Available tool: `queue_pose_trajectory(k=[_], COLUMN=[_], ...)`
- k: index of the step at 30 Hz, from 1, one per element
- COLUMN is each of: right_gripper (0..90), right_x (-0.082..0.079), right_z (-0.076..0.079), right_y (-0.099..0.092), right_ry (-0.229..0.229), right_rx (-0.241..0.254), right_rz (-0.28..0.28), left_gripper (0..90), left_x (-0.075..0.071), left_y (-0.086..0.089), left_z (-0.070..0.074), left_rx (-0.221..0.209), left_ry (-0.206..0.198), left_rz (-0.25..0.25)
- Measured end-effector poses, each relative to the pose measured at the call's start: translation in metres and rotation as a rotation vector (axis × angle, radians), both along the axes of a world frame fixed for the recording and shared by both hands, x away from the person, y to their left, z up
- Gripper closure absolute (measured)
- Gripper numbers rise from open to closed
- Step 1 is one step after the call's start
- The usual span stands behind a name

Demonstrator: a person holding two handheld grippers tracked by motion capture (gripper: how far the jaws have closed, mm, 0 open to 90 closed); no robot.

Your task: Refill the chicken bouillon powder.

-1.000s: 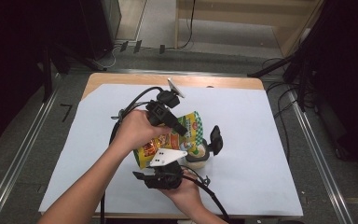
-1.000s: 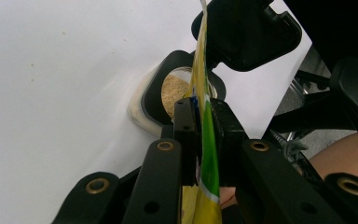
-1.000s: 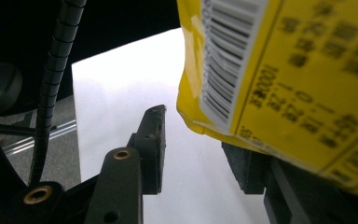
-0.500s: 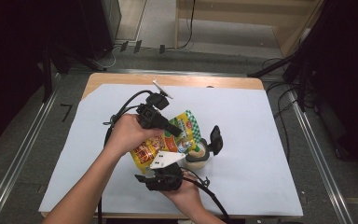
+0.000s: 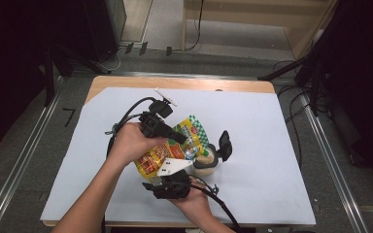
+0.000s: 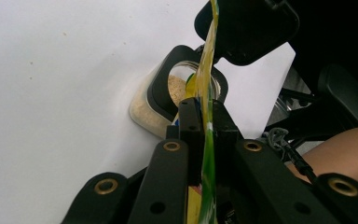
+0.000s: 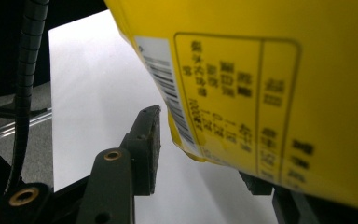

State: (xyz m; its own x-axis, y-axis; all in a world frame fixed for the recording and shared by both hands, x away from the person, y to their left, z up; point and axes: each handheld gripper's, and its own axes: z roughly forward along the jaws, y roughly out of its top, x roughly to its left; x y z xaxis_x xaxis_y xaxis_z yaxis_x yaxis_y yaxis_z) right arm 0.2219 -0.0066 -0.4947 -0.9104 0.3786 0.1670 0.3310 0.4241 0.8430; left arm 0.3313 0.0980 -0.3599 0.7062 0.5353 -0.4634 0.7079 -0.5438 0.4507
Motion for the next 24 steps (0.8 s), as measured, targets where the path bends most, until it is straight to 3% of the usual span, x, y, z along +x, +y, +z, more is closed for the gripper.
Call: queue_pose_trajectory(k=[11,19,24], right_gripper=[53.9,49.8,48.4], right_x=[0.0,-0.001,-0.002], right_z=[-0.006,-0.008,-0.01], right_y=[0.001,0.003,0.001], right_ry=[0.01,0.025,0.023], right_rx=[-0.034,-0.052,-0.054], right_rz=[-0.008,-0.005,-0.01], left_gripper=[88.6,90.0,90.0], left_x=[-0.005,-0.007,-0.008], left_y=[0.014,0.026,0.037], left_z=[-0.007,-0.01,-0.012], left_rx=[-0.053,-0.066,-0.11], left_ry=[-0.011,-0.014,-0.003], left_rz=[-0.009,-0.033,-0.04])
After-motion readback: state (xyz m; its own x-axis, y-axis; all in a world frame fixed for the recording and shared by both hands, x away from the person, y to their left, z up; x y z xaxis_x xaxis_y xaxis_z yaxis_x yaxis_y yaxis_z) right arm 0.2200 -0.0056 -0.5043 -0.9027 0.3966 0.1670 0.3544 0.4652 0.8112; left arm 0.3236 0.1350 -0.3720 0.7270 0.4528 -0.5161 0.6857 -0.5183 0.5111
